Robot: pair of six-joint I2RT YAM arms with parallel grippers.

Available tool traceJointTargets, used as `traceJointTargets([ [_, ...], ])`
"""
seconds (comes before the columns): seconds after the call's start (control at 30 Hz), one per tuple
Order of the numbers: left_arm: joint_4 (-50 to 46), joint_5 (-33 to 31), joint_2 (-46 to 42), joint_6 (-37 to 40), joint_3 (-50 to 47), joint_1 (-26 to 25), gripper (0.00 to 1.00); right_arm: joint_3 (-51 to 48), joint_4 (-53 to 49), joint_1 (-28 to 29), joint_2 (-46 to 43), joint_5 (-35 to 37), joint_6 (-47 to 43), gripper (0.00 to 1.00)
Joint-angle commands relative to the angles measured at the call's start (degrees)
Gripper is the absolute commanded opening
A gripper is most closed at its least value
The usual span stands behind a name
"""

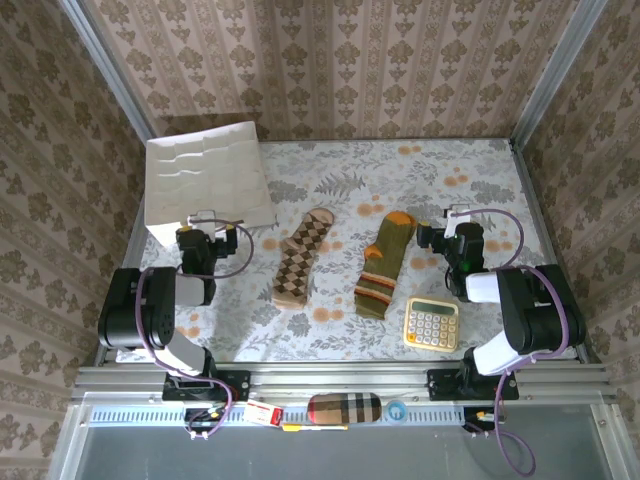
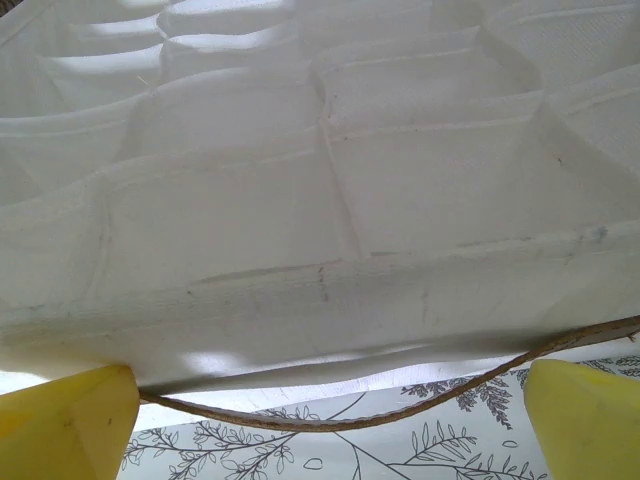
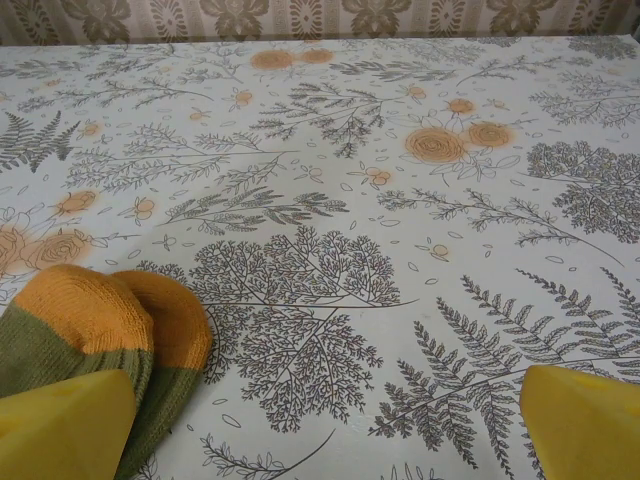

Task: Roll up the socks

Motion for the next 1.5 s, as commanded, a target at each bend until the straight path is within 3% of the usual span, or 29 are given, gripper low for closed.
traceJointTargets([
  [0.0, 0.2, 0.0, -0.2, 0.9, 1.2, 0.0, 1.0, 1.1, 0.3, -0.2, -0.2, -0.5, 0.3, 1.0],
  [0.73, 0.4, -0.5, -2.0, 0.8, 0.5, 0.1, 1.0, 1.4, -1.1, -0.2, -2.1, -1.3, 0.0, 1.0],
  [0.8, -3.4, -4.2, -6.4, 1.5, 0.6, -1.5, 1.0, 4.2, -10.9, 0.4, -7.4, 1.9, 0.5, 1.0],
  [0.87, -9.5, -9.1, -12.4, 3.0, 1.8, -3.9, 1.0, 11.6, -28.0, 1.7, -14.3, 8.3, 3.4, 1.0],
  [1.0, -10.4, -18.1, -22.0, 6.5, 5.1, -10.0, 1.0, 29.6, -51.8, 4.1, -20.9, 11.5, 8.0, 1.0],
  [1.07, -16.5, -26.8, -24.4, 2.4, 11.6, -12.6, 1.0, 38.7, -62.1, 4.3, -21.5, 9.6, 14.2, 1.0],
  [1.1, -28.9, -30.9, -26.2, -7.5, 17.1, -13.3, 1.0, 41.4, -65.7, 4.3, -21.5, 7.5, 18.5, 1.0],
  [1.13, -46.4, -30.8, -27.9, -19.9, 23.1, -12.9, 1.0, 41.6, -67.1, 4.3, -21.7, 6.8, 25.5, 1.0],
  [1.17, -57.2, -27.6, -29.2, -27.7, 26.8, -11.6, 1.0, 39.9, -66.1, 3.9, -22.1, 6.4, 31.3, 1.0],
  [1.23, -62.3, -13.8, -30.1, -36.0, 28.0, -5.8, 1.0, 35.4, -56.5, 1.0, -23.1, -7.4, 31.2, 1.0],
  [1.3, -66.9, -4.6, -29.5, -41.7, 29.5, -2.4, 1.0, 35.6, -55.7, 2.6, -23.6, -8.4, 28.6, 0.99],
  [1.37, -72.9, -0.8, -28.2, -42.0, 31.8, -3.4, 1.0, 37.0, -58.1, 8.3, -24.0, -5.3, 20.5, 0.93],
  [1.47, -79.4, 4.3, -27.7, -43.2, 31.6, -8.3, 0.98, 36.0, -60.1, 23.2, -24.0, 3.1, 1.4, 0.87],
])
